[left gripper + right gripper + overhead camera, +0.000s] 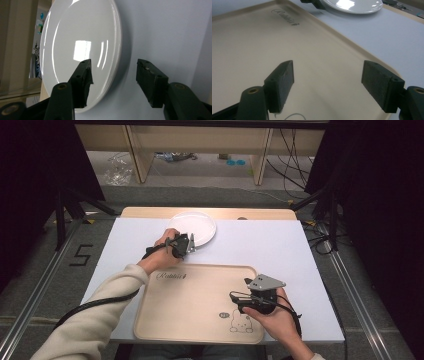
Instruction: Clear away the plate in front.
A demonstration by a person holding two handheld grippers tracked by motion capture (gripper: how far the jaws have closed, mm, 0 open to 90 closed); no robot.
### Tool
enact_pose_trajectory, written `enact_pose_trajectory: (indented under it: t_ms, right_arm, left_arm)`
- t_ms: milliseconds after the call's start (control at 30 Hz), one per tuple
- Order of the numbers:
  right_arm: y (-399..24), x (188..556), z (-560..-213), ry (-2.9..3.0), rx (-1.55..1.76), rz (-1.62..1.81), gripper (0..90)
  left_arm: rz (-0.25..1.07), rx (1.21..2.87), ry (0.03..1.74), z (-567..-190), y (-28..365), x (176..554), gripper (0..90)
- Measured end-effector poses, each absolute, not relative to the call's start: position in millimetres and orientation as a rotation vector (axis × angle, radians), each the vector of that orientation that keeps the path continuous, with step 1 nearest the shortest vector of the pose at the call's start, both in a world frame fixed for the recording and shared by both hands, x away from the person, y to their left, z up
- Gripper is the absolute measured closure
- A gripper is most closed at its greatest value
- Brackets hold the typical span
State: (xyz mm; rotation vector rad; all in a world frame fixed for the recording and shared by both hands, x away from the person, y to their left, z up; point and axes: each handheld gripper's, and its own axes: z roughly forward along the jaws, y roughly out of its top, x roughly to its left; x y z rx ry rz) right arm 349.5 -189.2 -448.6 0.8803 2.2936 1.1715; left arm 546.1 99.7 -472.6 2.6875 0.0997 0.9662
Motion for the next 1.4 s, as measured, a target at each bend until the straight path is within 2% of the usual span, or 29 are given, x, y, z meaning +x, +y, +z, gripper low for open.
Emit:
enact_pose_trajectory:
  t_ms: [400,600,833,1100,1400]
  right_arm:
    - [-189.4,349.4,-448.8,2.297,0.882,1.172,27.3]
    - [-189.4,349.6,-449.1,2.302,0.885,1.174,27.3]
    - [-189.2,349.6,-449.3,2.307,0.884,1.177,27.3]
    - [-189.2,349.6,-449.4,2.308,0.886,1.179,27.4]
    - [-189.4,349.3,-449.8,2.312,0.892,1.178,27.4]
  left_arm:
    - [0.981,2.727,0.045,-479.3,89.7,557.1,61.0]
    - [1.02,2.757,-0.008,-483.2,83.8,559.2,71.1]
    - [1.081,2.776,-0.048,-489.5,76.7,555.8,78.8]
    - [1.148,2.805,-0.078,-490.5,70.8,551.7,81.7]
    - [1.302,2.767,-0.033,-483.0,68.0,543.9,87.3]
